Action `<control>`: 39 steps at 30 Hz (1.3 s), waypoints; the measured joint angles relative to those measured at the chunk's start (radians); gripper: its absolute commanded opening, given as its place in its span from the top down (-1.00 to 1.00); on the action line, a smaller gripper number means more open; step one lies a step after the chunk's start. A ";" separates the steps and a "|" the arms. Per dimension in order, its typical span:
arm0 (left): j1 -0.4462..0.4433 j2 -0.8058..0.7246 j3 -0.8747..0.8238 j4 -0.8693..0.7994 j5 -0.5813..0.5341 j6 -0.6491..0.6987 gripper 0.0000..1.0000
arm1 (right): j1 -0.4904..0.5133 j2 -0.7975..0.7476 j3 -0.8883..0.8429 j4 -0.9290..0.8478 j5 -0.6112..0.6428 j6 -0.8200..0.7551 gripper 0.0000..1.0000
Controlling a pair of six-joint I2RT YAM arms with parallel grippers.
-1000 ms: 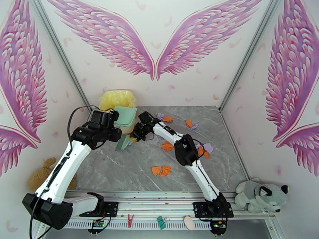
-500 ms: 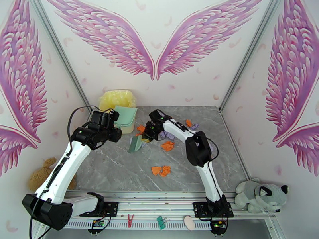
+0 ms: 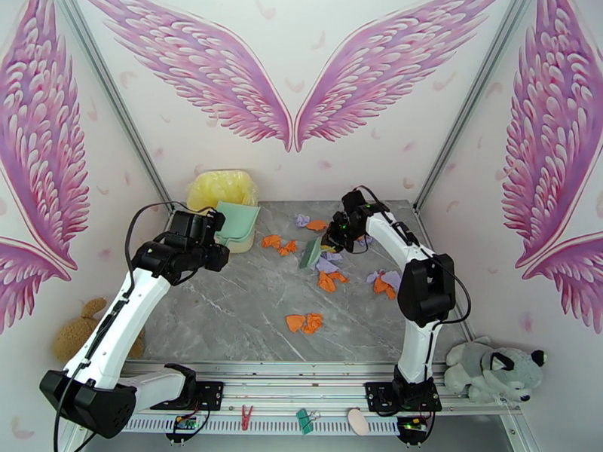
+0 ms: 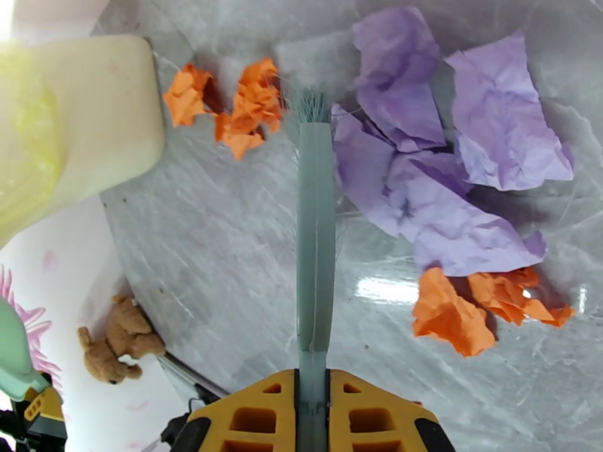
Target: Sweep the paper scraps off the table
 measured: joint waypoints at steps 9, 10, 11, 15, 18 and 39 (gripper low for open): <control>0.000 -0.025 0.000 -0.013 0.000 -0.003 1.00 | 0.070 0.187 0.371 0.111 -0.066 0.187 1.00; 0.000 -0.028 0.000 -0.014 0.003 -0.004 1.00 | 0.076 0.227 0.418 0.121 -0.069 0.208 1.00; 0.000 -0.030 0.000 -0.014 0.008 -0.006 1.00 | 0.082 0.276 0.467 0.132 -0.071 0.231 1.00; -0.007 -0.031 -0.002 -0.017 0.024 -0.016 1.00 | 0.099 0.429 0.589 0.154 -0.078 0.314 1.00; -0.014 -0.031 -0.002 -0.019 0.026 -0.020 1.00 | 0.108 0.512 0.623 0.175 -0.081 0.371 1.00; -0.034 0.018 -0.005 -0.057 0.078 0.000 1.00 | 0.124 0.451 0.428 0.111 -0.038 0.318 1.00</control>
